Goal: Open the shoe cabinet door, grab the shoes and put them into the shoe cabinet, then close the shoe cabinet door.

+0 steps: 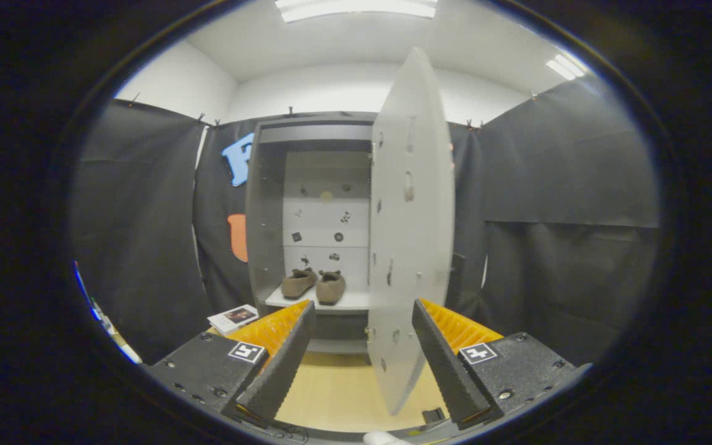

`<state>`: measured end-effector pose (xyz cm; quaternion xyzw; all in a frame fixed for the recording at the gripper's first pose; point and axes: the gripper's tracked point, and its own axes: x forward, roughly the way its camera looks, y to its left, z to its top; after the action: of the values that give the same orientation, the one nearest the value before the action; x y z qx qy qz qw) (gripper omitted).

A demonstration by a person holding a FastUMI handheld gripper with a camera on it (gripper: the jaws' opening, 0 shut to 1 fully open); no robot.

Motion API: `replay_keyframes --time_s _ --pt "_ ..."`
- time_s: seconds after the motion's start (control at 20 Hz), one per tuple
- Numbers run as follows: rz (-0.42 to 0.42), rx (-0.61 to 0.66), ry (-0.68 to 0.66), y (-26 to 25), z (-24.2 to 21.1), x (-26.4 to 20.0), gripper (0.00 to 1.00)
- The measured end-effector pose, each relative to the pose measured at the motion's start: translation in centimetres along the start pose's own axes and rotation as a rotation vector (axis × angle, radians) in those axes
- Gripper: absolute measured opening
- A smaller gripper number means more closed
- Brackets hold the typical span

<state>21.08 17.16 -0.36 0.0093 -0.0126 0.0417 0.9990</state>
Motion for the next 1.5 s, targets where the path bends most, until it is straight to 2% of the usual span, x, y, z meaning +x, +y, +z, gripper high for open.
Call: replay_keyframes --time_s 0.25,0.45,0.7,1.0,1.1,1.3,1.5 --pt "-0.091 0.057 0.017 -8.8 -0.2 1.4 0.99" --pt "-0.087 0.074 0.027 -13.2 0.3 4.3 1.00" --pt "0.022 0.093 0.054 -13.0 -0.2 6.4 1.00" --pt "0.107 0.024 0.088 -11.4 -0.2 7.9 0.98" --pt "0.100 -0.007 0.081 -11.3 0.1 7.9 0.96" --pt "0.103 0.027 0.086 -9.8 -0.1 7.2 0.96" --pt "0.068 0.023 0.084 -8.4 -0.2 6.7 0.96"
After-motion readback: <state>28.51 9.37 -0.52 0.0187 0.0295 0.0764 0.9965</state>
